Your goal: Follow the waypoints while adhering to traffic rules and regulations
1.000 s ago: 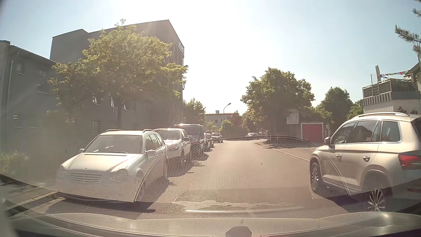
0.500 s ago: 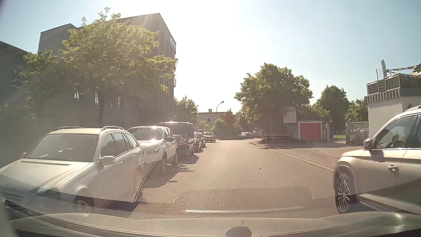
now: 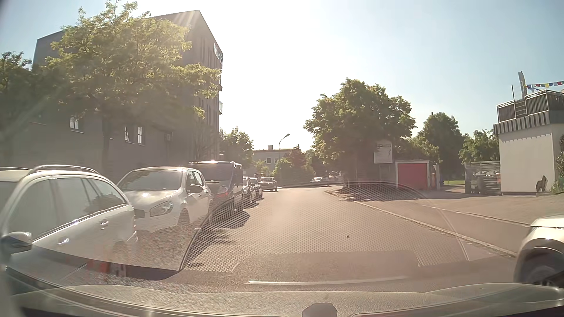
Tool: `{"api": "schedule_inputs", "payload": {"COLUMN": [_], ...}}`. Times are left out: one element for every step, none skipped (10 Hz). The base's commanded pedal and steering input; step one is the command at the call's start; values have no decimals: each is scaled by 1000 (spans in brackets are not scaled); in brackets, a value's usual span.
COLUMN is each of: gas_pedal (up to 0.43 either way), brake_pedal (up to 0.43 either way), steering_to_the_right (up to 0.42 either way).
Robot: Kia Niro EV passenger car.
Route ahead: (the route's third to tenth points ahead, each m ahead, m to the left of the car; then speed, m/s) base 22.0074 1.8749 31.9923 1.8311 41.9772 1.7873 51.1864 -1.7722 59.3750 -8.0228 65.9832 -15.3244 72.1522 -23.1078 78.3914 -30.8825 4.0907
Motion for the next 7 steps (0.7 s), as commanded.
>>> {"api": "schedule_inputs", "payload": {"gas_pedal": [67, 110, 110, 110, 110, 110, 110], "brake_pedal": [0, 0, 0, 0, 0, 0, 0], "steering_to_the_right": [72, 69, 65, 57, 51, 49, 45]}}
